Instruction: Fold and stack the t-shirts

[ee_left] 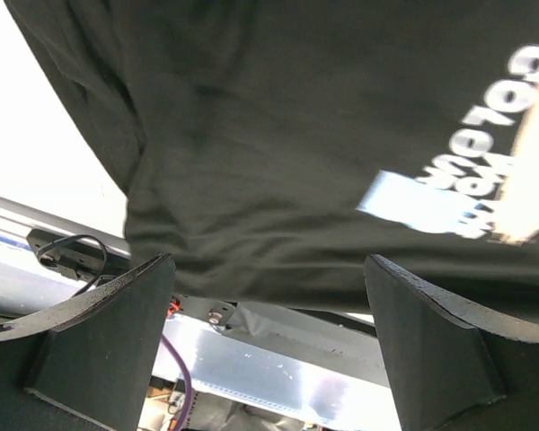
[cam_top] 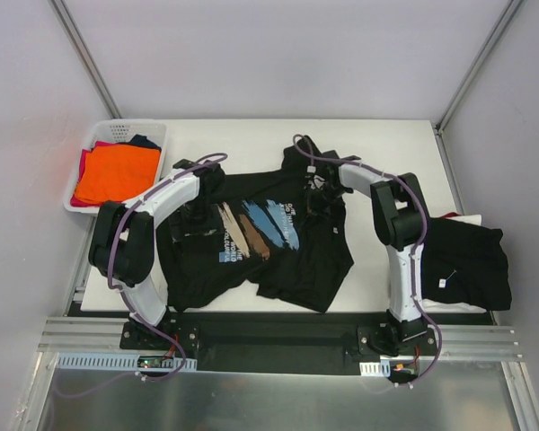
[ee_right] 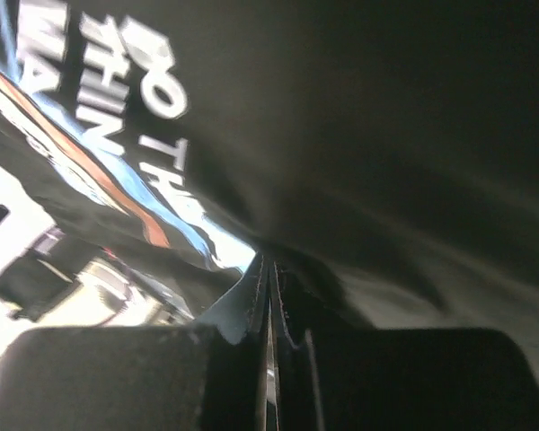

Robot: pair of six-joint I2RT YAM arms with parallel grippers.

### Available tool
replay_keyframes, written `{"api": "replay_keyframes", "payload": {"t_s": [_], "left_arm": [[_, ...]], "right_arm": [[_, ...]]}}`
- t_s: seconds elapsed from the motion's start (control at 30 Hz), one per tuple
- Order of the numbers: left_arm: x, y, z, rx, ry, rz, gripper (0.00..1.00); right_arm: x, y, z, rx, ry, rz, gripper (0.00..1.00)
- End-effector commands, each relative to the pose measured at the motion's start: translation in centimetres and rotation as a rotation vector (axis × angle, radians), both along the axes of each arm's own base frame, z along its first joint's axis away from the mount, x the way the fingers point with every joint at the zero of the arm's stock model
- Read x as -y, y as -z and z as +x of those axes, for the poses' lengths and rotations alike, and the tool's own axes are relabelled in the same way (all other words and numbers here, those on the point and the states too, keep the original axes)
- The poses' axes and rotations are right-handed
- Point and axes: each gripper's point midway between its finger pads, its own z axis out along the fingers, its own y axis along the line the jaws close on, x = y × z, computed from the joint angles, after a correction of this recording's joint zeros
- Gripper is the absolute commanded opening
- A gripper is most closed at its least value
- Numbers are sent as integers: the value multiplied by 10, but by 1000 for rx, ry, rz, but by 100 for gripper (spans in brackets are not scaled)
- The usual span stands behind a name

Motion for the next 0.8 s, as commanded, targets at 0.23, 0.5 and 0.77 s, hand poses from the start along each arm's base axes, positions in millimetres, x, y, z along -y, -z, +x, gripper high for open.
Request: {"api": "replay_keyframes", "payload": {"t_s": [0.23,0.5,0.77], "left_arm": [[3,-8,12,12,5,8,87],[7,-13,40,39,28,33,87],[17,7,30,-21,-7,-15,89]], "right_arm": [[82,2,46,44,208,-66,1],[62,-38,49,106,186,29,4],[40,-120,37,204,157,175,27]]}}
